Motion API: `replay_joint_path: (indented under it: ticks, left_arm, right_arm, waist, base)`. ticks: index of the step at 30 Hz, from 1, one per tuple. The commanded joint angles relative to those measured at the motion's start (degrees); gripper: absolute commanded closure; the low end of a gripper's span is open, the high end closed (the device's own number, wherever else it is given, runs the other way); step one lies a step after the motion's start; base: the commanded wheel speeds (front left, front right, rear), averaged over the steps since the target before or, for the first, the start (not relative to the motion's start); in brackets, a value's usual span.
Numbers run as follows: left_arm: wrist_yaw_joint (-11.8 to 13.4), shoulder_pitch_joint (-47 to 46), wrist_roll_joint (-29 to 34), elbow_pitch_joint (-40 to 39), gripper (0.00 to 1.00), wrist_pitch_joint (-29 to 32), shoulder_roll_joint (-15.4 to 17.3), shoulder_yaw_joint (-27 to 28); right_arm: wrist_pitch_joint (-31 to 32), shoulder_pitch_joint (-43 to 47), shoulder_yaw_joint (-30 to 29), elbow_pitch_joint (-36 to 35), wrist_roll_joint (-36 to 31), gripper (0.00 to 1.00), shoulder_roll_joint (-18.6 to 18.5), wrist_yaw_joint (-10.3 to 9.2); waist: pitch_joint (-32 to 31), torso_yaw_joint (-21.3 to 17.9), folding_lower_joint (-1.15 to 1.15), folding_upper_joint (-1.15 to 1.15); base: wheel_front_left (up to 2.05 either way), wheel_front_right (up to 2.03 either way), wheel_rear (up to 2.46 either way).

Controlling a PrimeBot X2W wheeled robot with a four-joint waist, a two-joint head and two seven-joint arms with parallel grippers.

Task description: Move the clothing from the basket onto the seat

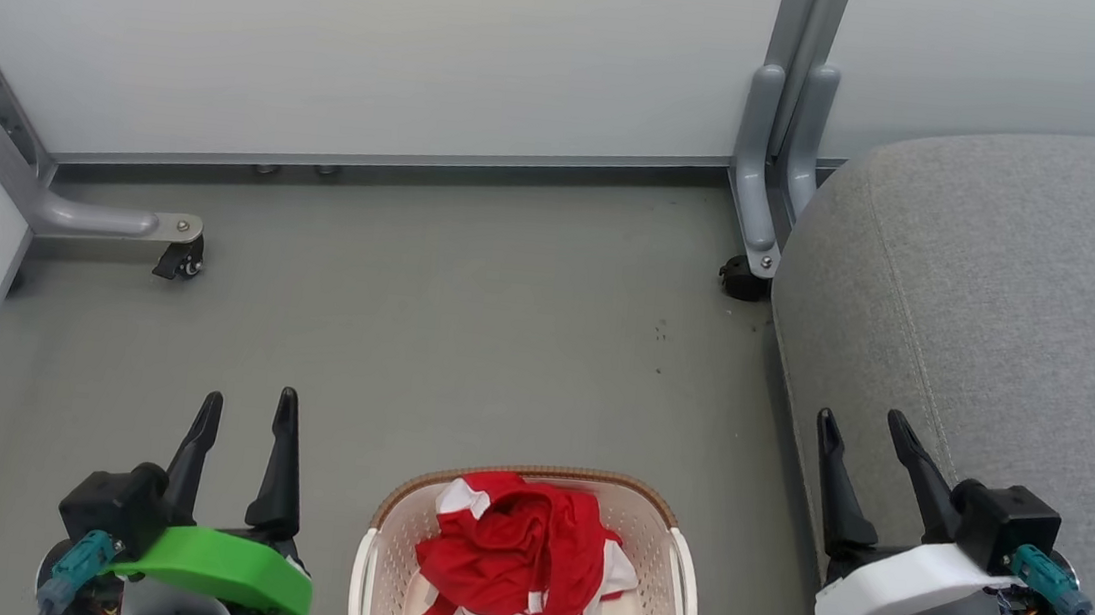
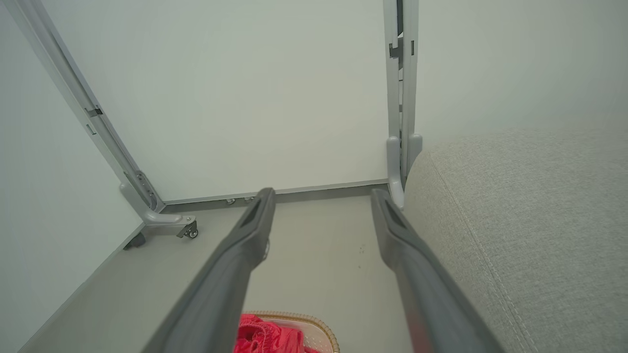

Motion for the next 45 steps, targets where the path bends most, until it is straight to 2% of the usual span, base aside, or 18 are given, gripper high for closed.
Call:
replay_joint_path:
  ticks: [1,31,45]
  left_arm:
    - [0.2,0.5,1.2,0.0,0.00,-0.3,0.4,0.0]
    - [1.4,0.9,12.4,3.0,0.00,-3.7,0.5,-0.8]
    - [1.8,1.1,11.8,3.4,0.00,-3.6,0.4,-0.5]
  right_arm:
    - [-0.5,-0.5,0.3,-0.1,-1.2,0.00,-0.1,0.01]
    - [-3.8,-0.9,1.5,1.8,-10.6,0.00,0.6,0.01]
    - [-3.7,-0.6,1.1,1.8,-9.3,0.00,0.9,0.01]
  waist:
    - [0.0,0.0,0.00,0.00]
    - [-0.1,-0.4,0.00,0.00]
    - [-0.1,-0.5,0.00,0.00]
  base:
    - [0.00,0.00,0.00]
    - [0.00,0.00,0.00]
    - [0.00,0.00,0.00]
